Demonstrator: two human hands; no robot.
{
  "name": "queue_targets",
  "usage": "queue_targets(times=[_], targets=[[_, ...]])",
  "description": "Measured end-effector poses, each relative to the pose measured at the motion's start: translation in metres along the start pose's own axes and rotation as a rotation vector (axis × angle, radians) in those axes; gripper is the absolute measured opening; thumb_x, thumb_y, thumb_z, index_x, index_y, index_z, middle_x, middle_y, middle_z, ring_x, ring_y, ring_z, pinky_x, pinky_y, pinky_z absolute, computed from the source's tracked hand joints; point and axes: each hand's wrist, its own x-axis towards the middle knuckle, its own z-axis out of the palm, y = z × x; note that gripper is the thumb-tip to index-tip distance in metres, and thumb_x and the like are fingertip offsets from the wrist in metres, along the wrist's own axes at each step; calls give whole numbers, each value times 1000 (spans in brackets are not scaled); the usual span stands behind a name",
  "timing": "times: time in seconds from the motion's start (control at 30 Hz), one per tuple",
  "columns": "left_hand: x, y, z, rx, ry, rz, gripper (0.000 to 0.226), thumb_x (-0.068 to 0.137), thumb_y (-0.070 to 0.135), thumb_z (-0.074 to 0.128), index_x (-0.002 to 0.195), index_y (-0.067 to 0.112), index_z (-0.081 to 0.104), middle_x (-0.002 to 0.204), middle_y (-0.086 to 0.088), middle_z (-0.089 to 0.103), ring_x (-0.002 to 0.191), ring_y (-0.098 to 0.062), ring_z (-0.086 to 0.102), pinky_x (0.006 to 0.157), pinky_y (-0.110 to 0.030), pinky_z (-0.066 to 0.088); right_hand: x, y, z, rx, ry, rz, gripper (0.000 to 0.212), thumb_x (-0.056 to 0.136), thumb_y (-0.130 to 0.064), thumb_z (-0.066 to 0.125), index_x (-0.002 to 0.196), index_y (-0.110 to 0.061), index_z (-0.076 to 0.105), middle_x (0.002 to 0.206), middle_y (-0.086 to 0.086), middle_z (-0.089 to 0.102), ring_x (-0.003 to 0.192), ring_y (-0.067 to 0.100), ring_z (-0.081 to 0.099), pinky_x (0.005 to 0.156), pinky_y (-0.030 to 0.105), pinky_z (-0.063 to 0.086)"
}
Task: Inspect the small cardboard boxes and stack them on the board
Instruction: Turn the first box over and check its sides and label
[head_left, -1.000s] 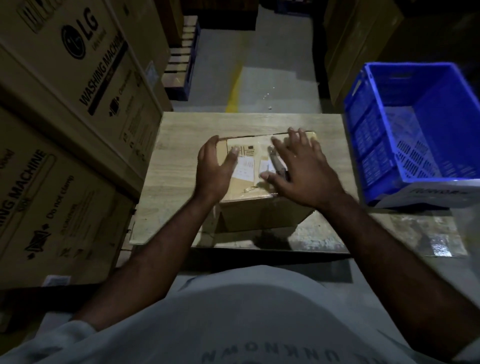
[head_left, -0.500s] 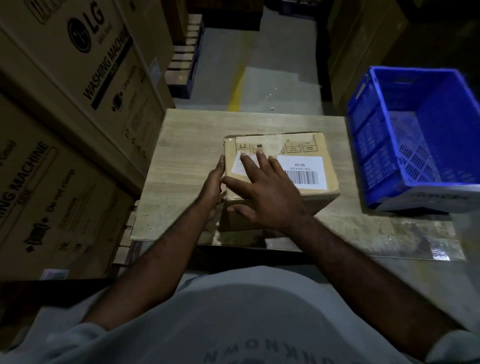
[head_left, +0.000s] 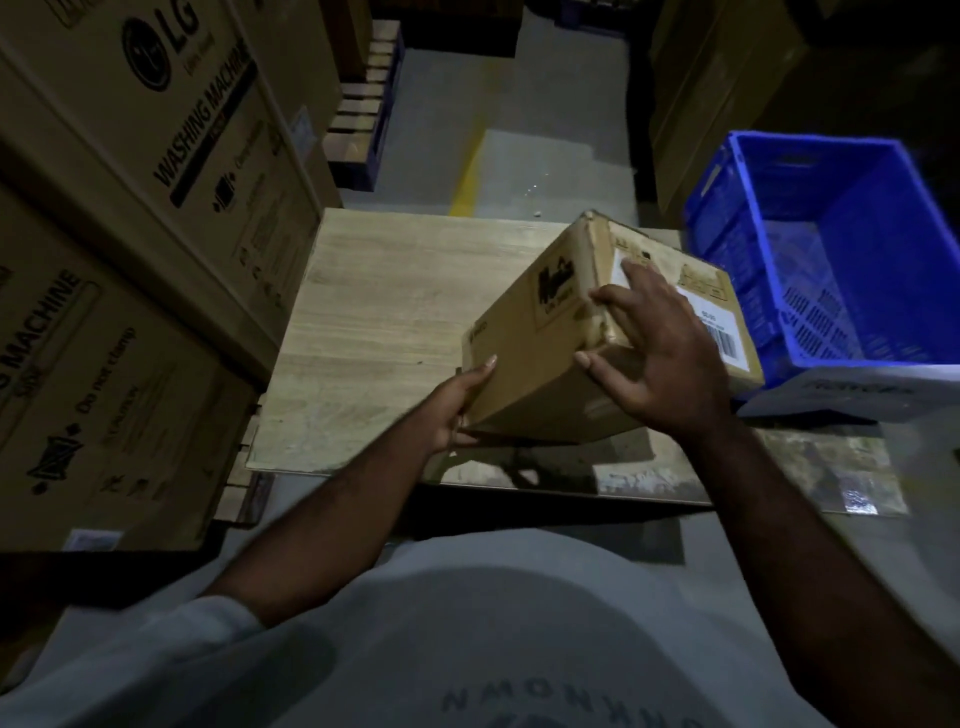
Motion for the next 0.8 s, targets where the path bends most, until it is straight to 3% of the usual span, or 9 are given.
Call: queue_targets(times=[0.1,0.17,0.23,0.3,0.33,0.47,0.6,0.7,0.8], targets=[[2,0,7,-41,11,54,61,85,55,75,131,20,56,114,-6,69,105,-30,68,90,-52,58,-8,7,-5,45,46,89,67,91,-56,61,152,-34,42,168,5,34,156,32,27,117,65,34],[3,-1,13,-55,64,108,57,83,51,79,123,15,63,108,-6,72,98,-28,71,83,-48,60,-11,12,-7,79,92,116,70,91,-51,61,155,-33,39,167,5,36,154,31,32,115,63,37],[7,0,15,-106,159,184,66,73,56,86,118,11,65,104,-9,76,90,-29,75,70,-44,62,-13,19,-8,144,142,128,71,92,-45,62,157,-29,38,163,6,42,148,30,42,110,58,46],[7,6,14,-121,311,287,83,59,62,92,118,12,62,106,-9,75,87,-27,75,67,-44,64,-17,29,-4,317,167,188,71,94,-38,62,159,-26,36,158,6,47,138,23,54,101,46,56],[4,10,11,-99,395,350,80,61,60,92,117,14,59,105,-5,73,87,-23,73,67,-41,64,-19,34,0,447,170,236,71,94,-32,61,159,-24,35,156,6,49,134,20,57,100,39,58],[-14,28,-4,108,611,502,55,83,48,81,120,21,52,105,6,63,87,-12,62,61,-25,50,-33,50,29,789,162,434,75,93,-18,56,162,-24,29,155,-9,48,135,14,56,109,51,51],[-14,18,-19,209,650,522,48,88,46,76,122,19,56,113,2,66,99,-20,65,69,-26,51,-48,45,54,862,120,532,78,94,-20,52,163,-36,20,164,-3,37,143,17,49,118,50,43],[-15,7,-27,280,648,592,44,93,42,73,125,16,58,111,2,66,96,-17,64,63,-20,45,-53,47,58,871,126,543,78,94,-19,49,165,-29,18,165,-6,34,145,14,46,119,42,41],[-14,1,-28,388,650,637,50,94,51,68,128,17,57,116,0,65,99,-18,63,69,-25,45,-55,53,57,838,123,559,76,95,-20,47,165,-27,19,165,-6,35,146,16,44,120,42,40]])
